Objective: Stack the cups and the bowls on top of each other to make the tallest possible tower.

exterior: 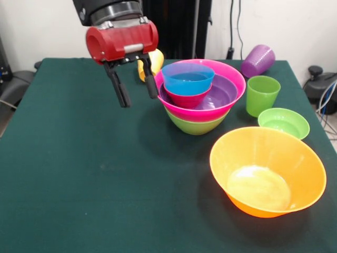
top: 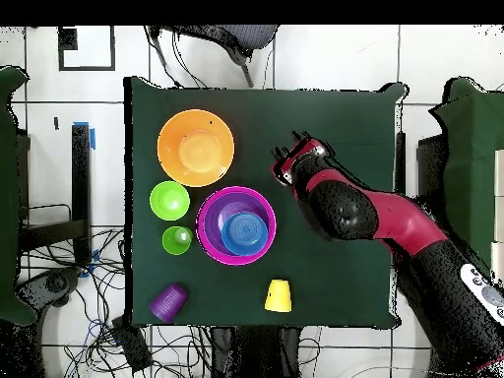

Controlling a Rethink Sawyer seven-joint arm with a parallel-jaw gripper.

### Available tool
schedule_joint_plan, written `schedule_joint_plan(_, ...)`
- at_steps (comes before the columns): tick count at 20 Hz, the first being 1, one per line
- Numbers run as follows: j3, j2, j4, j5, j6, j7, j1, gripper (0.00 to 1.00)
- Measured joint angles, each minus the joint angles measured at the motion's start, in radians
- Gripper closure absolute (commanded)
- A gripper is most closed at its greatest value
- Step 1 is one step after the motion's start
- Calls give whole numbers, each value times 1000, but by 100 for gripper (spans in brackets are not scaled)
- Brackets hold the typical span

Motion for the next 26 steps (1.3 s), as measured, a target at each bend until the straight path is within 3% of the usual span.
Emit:
schedule_joint_plan(6,2,-15,-17,62,52,0,4,0)
schedule_joint_plan(10,-11,-40,-50,110,98,0,50,0)
schedule_joint_plan(16,-55,-67,-117,164,120,0,168,0)
schedule_joint_plan(17,-79,-71,-143,182,120,0,216,0)
schedule_joint_plan(26,-204,-55,-269,250,120,46,427,0)
